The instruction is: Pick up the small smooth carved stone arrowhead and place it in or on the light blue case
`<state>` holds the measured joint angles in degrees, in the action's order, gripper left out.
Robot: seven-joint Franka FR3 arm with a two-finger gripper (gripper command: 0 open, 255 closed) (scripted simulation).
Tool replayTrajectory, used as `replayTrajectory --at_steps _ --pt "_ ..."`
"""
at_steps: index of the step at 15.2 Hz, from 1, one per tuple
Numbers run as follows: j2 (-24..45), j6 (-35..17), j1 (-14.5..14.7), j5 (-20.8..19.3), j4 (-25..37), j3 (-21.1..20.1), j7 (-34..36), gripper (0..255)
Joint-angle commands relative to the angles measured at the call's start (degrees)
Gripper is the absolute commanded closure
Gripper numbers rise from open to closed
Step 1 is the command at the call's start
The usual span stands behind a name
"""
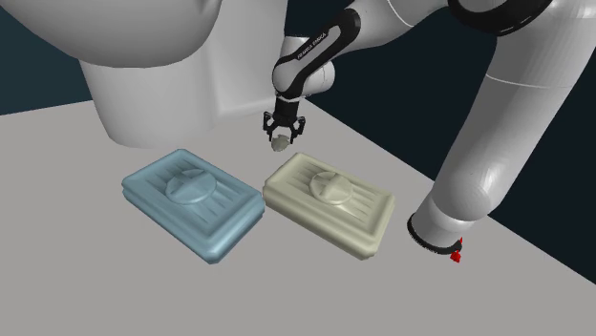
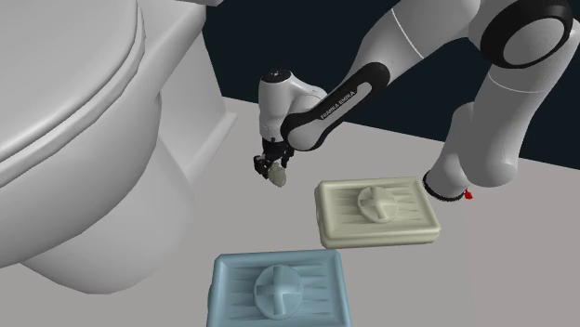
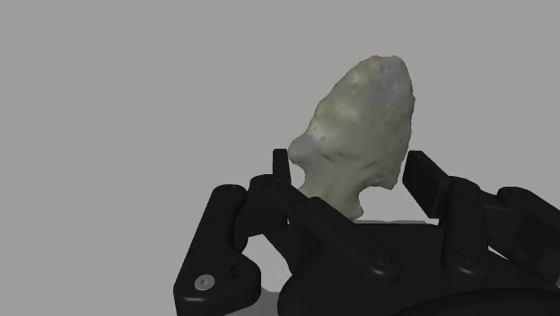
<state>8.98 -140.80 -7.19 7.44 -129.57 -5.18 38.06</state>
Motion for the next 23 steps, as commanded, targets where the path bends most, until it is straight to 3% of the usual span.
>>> replayTrajectory --at_steps 1,23 --pt "-0.55 0.72 0.00 -0.03 0.15 0.00 0.07 255" --pt "-10.15 17.04 -0.27 -0.67 6.92 0.24 1.57 255"
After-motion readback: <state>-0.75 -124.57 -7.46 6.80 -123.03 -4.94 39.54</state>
